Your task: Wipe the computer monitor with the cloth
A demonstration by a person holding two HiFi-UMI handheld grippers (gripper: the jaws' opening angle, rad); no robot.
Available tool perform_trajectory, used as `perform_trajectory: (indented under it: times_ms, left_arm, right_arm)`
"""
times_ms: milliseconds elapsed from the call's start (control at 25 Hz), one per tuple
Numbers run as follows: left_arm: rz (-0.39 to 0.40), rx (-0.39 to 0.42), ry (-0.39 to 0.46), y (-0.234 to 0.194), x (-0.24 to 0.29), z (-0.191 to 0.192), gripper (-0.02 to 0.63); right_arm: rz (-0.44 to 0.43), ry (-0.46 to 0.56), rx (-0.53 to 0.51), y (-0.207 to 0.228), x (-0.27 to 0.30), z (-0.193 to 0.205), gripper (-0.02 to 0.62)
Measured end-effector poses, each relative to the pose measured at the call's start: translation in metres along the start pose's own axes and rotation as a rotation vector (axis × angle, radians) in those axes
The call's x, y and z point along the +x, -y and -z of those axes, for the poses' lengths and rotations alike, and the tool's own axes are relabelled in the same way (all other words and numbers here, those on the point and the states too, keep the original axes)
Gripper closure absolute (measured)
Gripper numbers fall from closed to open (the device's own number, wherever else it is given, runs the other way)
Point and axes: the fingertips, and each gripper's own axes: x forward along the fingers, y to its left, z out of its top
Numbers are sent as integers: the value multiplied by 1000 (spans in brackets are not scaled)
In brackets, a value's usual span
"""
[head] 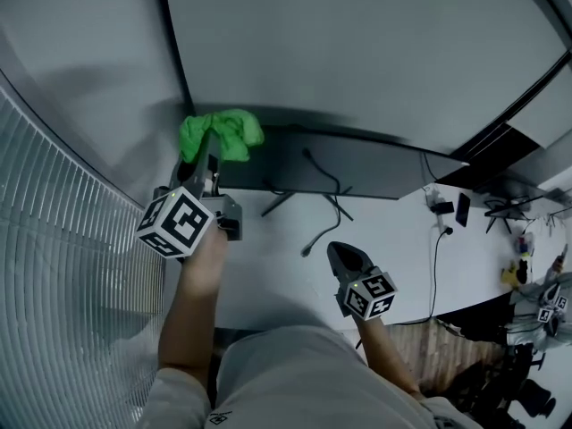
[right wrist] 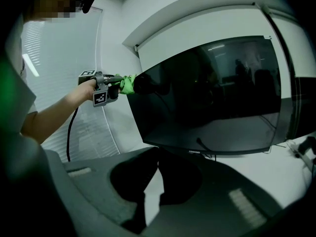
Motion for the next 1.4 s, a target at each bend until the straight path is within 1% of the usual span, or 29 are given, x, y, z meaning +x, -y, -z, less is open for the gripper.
perform_trajectory:
  times_ms: [160,280,400,480,600,880,1080,1280,1400]
  left_arm:
    - [-9,6,17,-23,-6,-8,543]
    - [-12,4,26,-32,-10,-16,543]
    - [-36,-5,38,-47,-17,-26,543]
    - [-54,-27,49,-62,-21,-32,545]
    - [-47,-78,63,-81,-25,-41,545]
    - [62,-224,49,-88,-22,-31,545]
    - [147,-328,25,-77,-11,-20,545]
    - [221,-376,-19,-65,-3,-11,545]
    - [271,-429,-29,-58,3,-10,545]
  right_arm:
    - [-8,-5,-8,-11,17,5,592]
    - [-7,-7,-11,-17,24,5,592]
    - [-4,-10,-14,-22,29,4,592]
    - [-5,-15,-16,-25,32,3,592]
    - [-9,-26,-16,-31,36,3,592]
    - [-8,-48,-25,-41,44,8,592]
    - [2,-61,-16,-42,44,7,592]
    - [12,-73,-5,-46,44,7,592]
    - [17,-77,0,-46,42,3,592]
